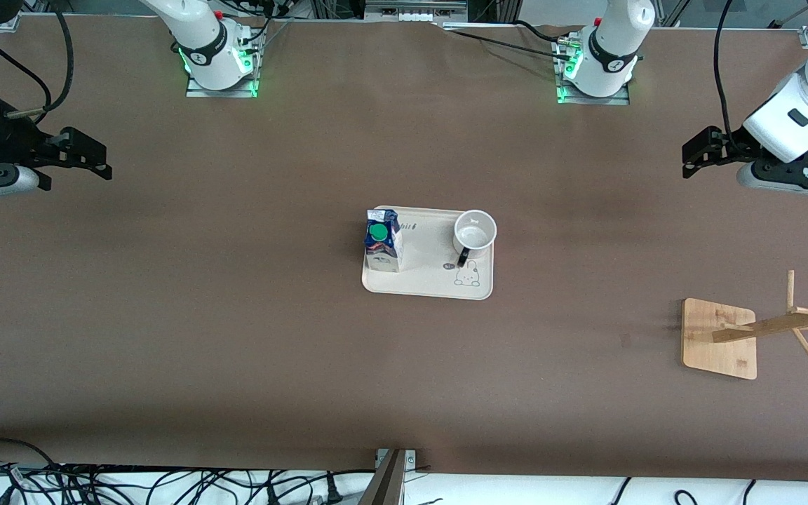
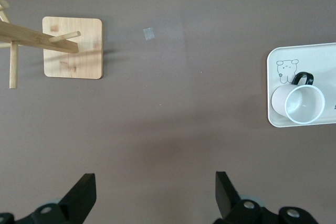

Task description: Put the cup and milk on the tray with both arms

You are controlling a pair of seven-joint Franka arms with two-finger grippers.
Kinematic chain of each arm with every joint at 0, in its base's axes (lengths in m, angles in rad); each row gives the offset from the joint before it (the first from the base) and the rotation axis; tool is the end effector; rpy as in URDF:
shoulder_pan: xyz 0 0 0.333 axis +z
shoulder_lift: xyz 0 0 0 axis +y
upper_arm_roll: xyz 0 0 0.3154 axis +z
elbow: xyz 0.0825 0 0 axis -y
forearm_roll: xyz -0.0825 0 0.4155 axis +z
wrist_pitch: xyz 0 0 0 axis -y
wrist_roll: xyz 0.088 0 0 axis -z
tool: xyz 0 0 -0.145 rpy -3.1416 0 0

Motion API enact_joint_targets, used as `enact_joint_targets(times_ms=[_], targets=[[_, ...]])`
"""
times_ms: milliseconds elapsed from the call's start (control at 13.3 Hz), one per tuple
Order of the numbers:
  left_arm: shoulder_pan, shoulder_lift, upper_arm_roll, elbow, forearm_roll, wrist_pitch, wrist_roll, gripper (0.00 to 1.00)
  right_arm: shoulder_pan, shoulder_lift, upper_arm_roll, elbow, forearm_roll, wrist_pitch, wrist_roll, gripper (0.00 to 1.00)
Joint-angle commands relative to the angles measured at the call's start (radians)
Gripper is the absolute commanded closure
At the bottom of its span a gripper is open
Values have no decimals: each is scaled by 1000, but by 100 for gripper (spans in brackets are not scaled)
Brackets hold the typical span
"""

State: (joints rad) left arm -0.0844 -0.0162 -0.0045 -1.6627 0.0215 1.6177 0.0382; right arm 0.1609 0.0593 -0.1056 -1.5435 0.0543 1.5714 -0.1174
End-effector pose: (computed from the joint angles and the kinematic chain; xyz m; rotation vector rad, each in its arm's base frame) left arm 0.5797 -0.0486 0.5531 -3.1126 0.2001 0.0441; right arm 0.6009 0.0427 0.5648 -3.0809 -0.2655 0.0457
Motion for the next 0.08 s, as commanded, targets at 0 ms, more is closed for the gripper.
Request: enact_joint_targets(times_ms=[0], targets=[[-2, 25, 1, 50, -8, -30, -9, 0, -1, -3, -3, 10, 15, -14, 10, 0]])
